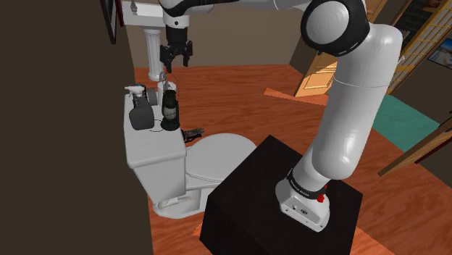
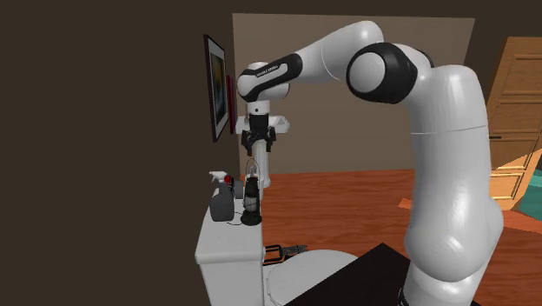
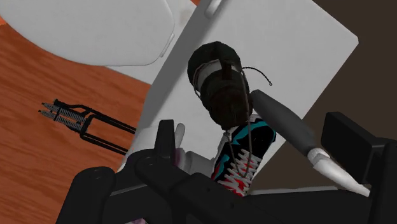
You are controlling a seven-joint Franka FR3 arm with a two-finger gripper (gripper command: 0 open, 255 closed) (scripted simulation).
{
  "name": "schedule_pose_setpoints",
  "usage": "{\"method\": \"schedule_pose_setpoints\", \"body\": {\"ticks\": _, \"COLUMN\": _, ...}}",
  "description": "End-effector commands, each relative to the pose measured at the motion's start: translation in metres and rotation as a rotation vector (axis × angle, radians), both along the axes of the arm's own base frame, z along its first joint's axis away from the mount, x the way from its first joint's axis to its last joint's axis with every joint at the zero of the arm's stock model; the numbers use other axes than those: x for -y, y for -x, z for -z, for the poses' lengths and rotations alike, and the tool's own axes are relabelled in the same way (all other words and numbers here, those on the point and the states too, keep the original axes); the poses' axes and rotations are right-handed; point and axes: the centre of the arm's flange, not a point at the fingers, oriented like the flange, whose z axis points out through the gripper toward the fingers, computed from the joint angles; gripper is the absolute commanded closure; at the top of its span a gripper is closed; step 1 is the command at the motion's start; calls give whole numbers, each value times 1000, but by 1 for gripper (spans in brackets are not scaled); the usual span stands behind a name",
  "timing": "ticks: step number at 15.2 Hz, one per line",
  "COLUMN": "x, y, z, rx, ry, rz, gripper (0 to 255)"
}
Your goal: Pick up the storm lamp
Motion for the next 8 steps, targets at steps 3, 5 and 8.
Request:
{"method": "schedule_pose_setpoints", "body": {"ticks": 3, "x": -13, "y": -37, "z": 19, "rx": -7, "ry": -6, "rz": -19, "gripper": 0}}
{"method": "schedule_pose_setpoints", "body": {"ticks": 5, "x": -13, "y": -37, "z": 29, "rx": -7, "ry": -6, "rz": -19, "gripper": 0}}
{"method": "schedule_pose_setpoints", "body": {"ticks": 8, "x": -13, "y": -37, "z": 45, "rx": -7, "ry": -6, "rz": -19, "gripper": 0}}
